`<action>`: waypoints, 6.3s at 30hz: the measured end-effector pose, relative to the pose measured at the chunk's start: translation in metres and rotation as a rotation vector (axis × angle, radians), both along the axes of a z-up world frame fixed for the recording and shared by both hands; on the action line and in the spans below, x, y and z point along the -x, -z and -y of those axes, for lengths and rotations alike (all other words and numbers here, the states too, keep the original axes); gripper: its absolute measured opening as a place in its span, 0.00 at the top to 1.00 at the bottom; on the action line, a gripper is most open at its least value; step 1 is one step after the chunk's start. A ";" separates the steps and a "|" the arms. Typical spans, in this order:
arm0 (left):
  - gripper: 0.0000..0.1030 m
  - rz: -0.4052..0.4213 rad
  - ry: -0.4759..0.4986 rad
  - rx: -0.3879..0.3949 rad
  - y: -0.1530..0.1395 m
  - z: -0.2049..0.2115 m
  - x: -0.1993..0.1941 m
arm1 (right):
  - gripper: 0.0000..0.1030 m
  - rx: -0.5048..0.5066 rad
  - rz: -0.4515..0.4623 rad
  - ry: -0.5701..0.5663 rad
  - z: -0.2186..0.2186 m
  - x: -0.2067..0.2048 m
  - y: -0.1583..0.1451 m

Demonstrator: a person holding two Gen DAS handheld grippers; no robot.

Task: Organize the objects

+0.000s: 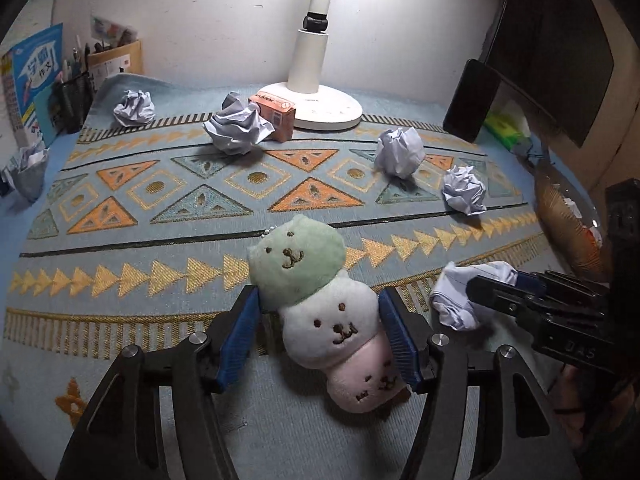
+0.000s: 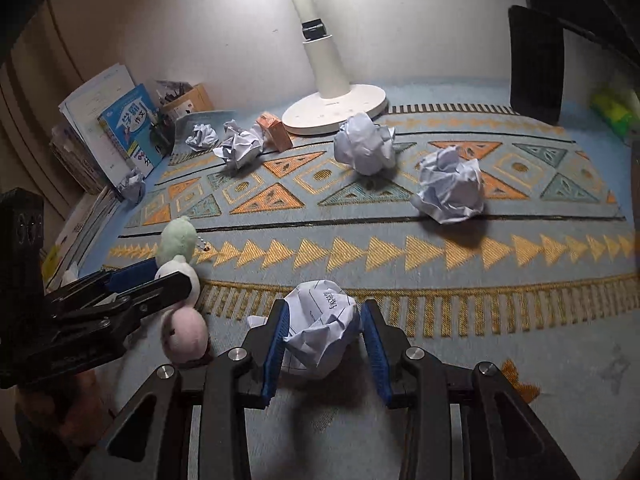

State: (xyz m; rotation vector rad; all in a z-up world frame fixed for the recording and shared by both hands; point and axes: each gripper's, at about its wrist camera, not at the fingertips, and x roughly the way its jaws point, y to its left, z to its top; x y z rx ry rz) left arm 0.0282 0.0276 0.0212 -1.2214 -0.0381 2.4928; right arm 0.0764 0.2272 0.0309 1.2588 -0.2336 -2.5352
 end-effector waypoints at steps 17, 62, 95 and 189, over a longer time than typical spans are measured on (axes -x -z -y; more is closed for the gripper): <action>0.23 0.026 -0.156 -0.074 0.011 -0.008 -0.026 | 0.39 0.049 0.006 -0.085 -0.023 -0.017 0.001; 0.15 -0.064 0.409 -0.285 -0.074 -0.312 -0.029 | 0.62 0.026 -0.186 0.791 -0.334 -0.089 -0.101; 0.10 -0.186 -0.354 -0.051 -0.007 0.026 -0.027 | 0.40 -0.087 -0.147 0.062 0.008 0.002 -0.023; 0.52 -0.157 -0.171 -0.124 -0.030 0.021 0.034 | 0.82 0.001 -0.254 0.019 0.016 0.037 -0.053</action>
